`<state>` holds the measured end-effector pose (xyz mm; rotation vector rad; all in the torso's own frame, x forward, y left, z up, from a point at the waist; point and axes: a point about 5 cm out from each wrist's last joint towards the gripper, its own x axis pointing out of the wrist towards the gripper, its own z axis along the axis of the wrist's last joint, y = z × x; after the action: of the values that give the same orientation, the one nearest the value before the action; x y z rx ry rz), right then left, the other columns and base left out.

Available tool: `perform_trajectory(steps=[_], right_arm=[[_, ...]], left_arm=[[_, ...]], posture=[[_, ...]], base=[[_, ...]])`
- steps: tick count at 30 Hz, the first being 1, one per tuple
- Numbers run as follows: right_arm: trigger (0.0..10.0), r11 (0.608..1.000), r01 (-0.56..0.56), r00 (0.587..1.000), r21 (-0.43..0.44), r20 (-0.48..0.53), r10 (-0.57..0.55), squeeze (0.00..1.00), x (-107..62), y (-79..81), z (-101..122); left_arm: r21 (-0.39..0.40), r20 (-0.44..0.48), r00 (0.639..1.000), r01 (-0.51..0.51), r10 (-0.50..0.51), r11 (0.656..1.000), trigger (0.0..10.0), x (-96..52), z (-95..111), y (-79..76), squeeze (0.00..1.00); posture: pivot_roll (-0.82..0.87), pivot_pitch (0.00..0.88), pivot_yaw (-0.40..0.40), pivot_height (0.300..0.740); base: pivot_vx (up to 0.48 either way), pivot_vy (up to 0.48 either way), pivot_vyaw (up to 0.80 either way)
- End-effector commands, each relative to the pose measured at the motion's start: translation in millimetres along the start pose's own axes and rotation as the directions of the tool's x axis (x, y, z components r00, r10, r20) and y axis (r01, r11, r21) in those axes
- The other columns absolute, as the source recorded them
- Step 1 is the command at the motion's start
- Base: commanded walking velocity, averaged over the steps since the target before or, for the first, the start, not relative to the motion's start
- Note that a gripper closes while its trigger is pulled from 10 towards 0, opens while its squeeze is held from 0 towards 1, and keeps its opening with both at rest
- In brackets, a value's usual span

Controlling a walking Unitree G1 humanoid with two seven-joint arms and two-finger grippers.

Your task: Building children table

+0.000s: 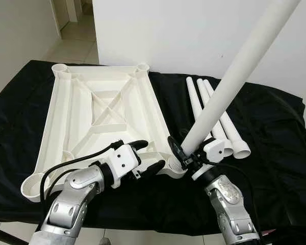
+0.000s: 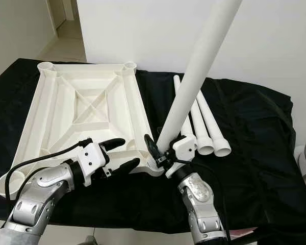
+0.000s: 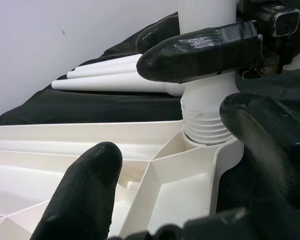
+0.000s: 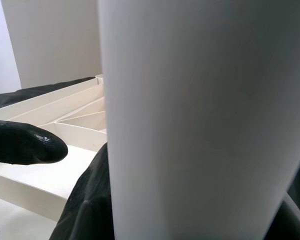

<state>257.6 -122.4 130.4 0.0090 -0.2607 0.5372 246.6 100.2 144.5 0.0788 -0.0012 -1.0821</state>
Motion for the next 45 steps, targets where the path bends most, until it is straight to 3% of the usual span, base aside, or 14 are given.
perform_trajectory(steps=[1,8,17,25,35,45], right_arm=[[10.0,0.999,0.042,0.992,-0.017,-0.115,-0.044,0.00,-11.6,-8.6,-17],[10.0,1.000,-0.005,0.974,-0.026,-0.225,-0.001,0.00,-0.8,-7.6,-23],[10.0,0.997,-0.027,0.976,-0.071,-0.217,0.011,0.00,7.9,-16.9,-17],[10.0,0.997,0.077,0.982,0.002,-0.175,-0.076,0.00,12.4,-28.8,-12],[10.0,0.982,0.189,0.968,-0.008,-0.165,-0.187,0.00,8.4,-30.1,-15],[10.0,0.961,0.274,0.947,-0.031,-0.166,-0.275,0.00,18.8,-26.0,-17]], left_arm=[[-0.003,-0.012,0.994,-0.112,0.112,0.994,10.0,-2.6,-1,5.6,0.00],[0.004,-0.014,0.993,-0.115,0.115,0.993,10.0,-3.1,0,6.3,0.00],[0.002,-0.013,0.993,-0.121,0.121,0.993,10.0,-3.9,1,7.5,0.00],[0.002,-0.011,0.993,-0.121,0.121,0.993,10.0,-3.8,1,7.4,0.00],[0.001,-0.009,0.992,-0.122,0.122,0.992,10.0,-4.7,1,7.4,0.00],[0.003,-0.008,0.993,-0.118,0.118,0.993,10.0,-3.9,1,7.0,0.00]], posture=[[0.04,0.028,-0.055,0.740],[0.04,0.029,-0.053,0.740],[0.04,0.029,-0.055,0.740],[0.05,0.030,-0.056,0.740],[0.05,0.027,-0.060,0.740],[0.05,0.018,-0.066,0.740]], base=[[0.000,0.000,0.00],[0.000,0.000,0.00],[0.000,0.000,0.00],[0.000,0.000,0.00],[0.000,0.000,0.00],[0.000,0.000,0.00]])
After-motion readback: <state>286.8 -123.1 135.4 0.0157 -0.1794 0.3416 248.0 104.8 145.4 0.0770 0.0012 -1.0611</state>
